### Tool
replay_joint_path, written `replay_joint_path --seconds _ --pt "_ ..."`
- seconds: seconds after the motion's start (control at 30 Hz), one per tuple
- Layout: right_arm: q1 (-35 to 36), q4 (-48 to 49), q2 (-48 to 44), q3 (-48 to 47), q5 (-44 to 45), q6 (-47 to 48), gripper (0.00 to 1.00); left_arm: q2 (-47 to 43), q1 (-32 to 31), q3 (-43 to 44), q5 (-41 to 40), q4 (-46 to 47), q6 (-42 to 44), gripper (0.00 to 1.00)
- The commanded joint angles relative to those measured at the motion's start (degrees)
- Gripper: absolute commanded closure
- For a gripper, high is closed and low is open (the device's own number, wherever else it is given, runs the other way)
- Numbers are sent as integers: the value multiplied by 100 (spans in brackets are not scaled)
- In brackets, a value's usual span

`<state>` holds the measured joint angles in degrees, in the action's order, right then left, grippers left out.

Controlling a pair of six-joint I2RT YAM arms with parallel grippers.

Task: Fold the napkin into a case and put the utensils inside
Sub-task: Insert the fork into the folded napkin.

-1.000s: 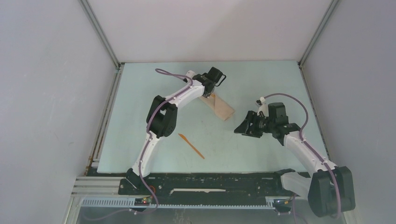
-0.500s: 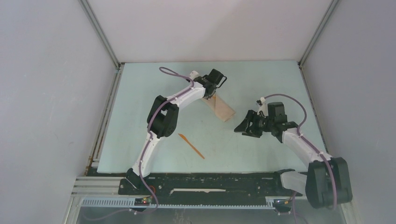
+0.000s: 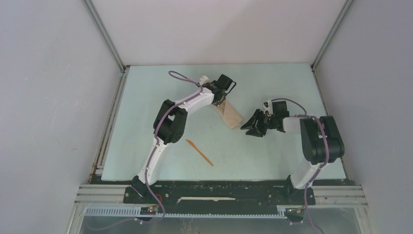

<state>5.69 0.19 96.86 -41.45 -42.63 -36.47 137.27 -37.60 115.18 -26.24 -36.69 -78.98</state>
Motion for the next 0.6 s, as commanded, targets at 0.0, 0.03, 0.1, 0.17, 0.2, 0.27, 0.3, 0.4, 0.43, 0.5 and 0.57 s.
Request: replay_joint_path --seconds 0.0,0.03,0.1,0.17,0.2,0.27,0.3,0.4,0.43,0.5,0.57 --pt "11 839 523 -462 -182 -549 44 -226 -84 -106 71 5 282 100" --pt "11 864 623 -541 -169 -575 46 -246 -85 -142 87 43 306 100" --pt "11 890 786 -673 -170 -618 48 -276 -96 -214 101 127 368 100" --pt "23 913 938 -810 -170 -658 51 -301 -142 -240 50 153 416 100" --pt "32 890 1017 -911 -167 -653 52 -306 -155 -248 21 153 418 100" --pt "60 876 1169 -1038 -153 -630 56 -307 -191 -235 -26 153 470 99" --pt "70 847 1247 -1110 -164 -605 57 -302 -213 -233 -61 153 493 99" --pt "104 757 1444 -1293 -154 -528 63 -302 -235 -219 -103 149 559 99" --pt "117 719 1487 -1341 -145 -506 64 -306 -250 -215 -139 153 592 98" --pt "146 673 1529 -1409 -89 -465 65 -323 -277 -213 -206 152 640 97" --pt "159 619 1566 -1474 -64 -416 66 -324 -294 -219 -197 148 644 97"
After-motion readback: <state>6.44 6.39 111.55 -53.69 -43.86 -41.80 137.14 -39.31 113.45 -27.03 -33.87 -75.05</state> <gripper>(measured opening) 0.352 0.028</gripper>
